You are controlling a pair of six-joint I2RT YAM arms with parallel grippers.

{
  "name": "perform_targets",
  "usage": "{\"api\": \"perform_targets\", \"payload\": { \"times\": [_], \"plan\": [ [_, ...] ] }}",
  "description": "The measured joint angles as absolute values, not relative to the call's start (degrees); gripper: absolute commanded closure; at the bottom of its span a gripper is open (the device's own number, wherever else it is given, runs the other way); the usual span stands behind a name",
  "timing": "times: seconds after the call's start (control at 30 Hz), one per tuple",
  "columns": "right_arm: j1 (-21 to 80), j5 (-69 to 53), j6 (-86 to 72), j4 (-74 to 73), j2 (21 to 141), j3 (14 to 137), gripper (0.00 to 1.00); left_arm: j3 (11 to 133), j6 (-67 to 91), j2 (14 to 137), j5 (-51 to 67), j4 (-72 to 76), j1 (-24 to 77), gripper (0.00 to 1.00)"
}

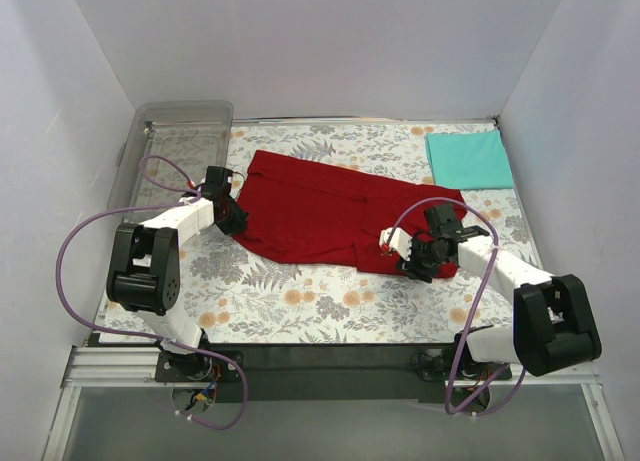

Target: Fold and stack the t-shirts

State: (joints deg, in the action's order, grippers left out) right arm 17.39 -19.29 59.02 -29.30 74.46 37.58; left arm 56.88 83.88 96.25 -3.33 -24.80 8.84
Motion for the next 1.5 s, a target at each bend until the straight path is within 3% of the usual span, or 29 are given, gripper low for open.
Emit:
{"api": "perform_targets", "payload": {
  "times": [0.13, 0.27, 0.8, 0.83, 0.9, 0.97, 1.1, 1.17, 1.4, 1.5],
  "plan": [
    [17.45, -18.11, 58.48, -27.57, 75.16, 36.93, 0.64, 56.86, 83.79, 96.25, -3.27, -24.77, 8.84, 1.00],
    [17.72, -17.63, 58.15, -26.79, 75.46, 36.56, 0.75, 56.86, 83.77, 96.25, -3.09, -24.77, 8.84, 1.00],
    [17.76, -19.75, 56.34, -32.23, 69.32, 42.39, 0.79, 56.86, 83.35, 96.25, -2.87, -24.80, 8.84, 1.00],
    [17.76, -20.16, 56.25, -32.58, 68.99, 42.98, 0.81, 56.86, 83.33, 96.25, -2.85, -24.77, 8.84, 1.00],
    [17.76, -20.97, 56.18, -32.97, 68.90, 43.64, 0.94, 56.86, 83.33, 96.25, -2.74, -24.80, 8.84, 1.00],
    [17.76, -21.37, 55.51, -33.39, 69.04, 43.75, 0.99, 56.86, 83.33, 96.25, -2.68, -24.77, 8.84, 1.00],
    [17.63, -22.11, 54.30, -34.68, 70.22, 45.06, 0.98, 56.86, 83.29, 96.23, -2.57, -24.80, 8.84, 1.00],
    [17.61, -22.55, 54.28, -34.89, 70.61, 46.04, 0.82, 56.86, 83.24, 96.23, -2.55, -24.80, 8.84, 1.00],
    [17.61, -22.72, 57.84, -37.74, 72.05, 45.17, 0.66, 56.86, 82.94, 96.23, -2.50, -24.77, 8.84, 1.00],
    [17.61, -21.69, 58.46, -37.74, 73.49, 42.74, 0.65, 56.86, 82.89, 96.23, -2.48, -24.77, 8.84, 1.00]
  ]
}}
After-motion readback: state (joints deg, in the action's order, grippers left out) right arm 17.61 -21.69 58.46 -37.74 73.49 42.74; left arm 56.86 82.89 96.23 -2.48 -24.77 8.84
